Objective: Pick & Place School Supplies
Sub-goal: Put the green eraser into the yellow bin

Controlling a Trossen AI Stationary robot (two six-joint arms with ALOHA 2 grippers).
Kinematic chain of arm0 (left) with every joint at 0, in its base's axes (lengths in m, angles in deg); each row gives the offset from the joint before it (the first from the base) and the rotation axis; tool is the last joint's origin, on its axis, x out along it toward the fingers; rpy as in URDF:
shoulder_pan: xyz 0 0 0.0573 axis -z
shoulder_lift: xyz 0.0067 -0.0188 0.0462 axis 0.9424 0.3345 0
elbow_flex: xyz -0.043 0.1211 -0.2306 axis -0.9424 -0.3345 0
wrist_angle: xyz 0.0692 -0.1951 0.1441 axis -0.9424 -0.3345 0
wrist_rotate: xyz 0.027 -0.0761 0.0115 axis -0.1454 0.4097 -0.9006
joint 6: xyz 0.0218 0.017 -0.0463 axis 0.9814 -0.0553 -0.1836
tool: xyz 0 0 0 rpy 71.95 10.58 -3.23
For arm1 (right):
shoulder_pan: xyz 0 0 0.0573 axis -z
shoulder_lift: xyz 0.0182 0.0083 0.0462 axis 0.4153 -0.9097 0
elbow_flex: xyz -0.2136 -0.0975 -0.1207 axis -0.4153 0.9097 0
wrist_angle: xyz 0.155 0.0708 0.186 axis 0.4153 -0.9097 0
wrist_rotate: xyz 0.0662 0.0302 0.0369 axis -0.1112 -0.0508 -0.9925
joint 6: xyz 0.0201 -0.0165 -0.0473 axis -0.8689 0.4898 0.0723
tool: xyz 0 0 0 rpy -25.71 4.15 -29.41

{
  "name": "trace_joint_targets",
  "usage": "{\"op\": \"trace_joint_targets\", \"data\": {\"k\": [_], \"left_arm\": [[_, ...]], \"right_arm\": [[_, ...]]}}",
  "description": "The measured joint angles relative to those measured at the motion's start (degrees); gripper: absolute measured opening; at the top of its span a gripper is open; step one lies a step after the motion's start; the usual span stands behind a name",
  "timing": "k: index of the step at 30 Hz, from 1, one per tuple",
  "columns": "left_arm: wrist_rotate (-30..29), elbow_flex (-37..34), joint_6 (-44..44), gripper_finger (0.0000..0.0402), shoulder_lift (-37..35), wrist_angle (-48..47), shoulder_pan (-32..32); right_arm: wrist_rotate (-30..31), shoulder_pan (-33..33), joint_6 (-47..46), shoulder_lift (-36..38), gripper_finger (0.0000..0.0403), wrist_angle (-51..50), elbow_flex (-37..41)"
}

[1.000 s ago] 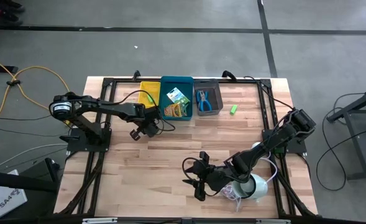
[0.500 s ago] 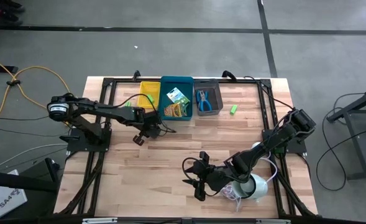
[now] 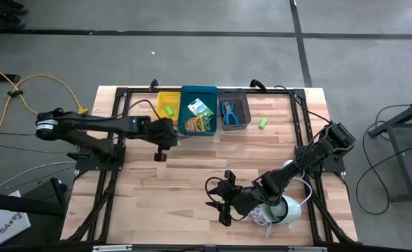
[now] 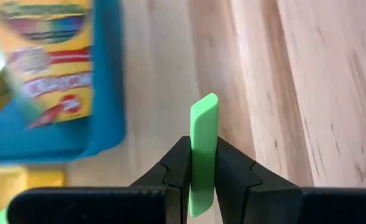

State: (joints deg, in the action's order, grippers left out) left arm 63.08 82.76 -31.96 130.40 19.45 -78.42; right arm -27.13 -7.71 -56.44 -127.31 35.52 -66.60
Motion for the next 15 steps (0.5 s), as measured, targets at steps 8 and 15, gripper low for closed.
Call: {"op": "trace_joint_targets", "data": {"k": [8, 15], "left_arm": [[-0.8, 0.0, -8.6, 0.0047, -5.3, 0.3, -8.5], [-4.4, 0.0, -13.3, 0.0047, -5.9, 0.7, -17.8]], "right_arm": [[0.0, 0.0, 0.0, 0.0, 0.0173, 0.3, 0.0], [0.0, 0.0, 0.0, 0.0, 0.0173, 0.3, 0.0]]}}
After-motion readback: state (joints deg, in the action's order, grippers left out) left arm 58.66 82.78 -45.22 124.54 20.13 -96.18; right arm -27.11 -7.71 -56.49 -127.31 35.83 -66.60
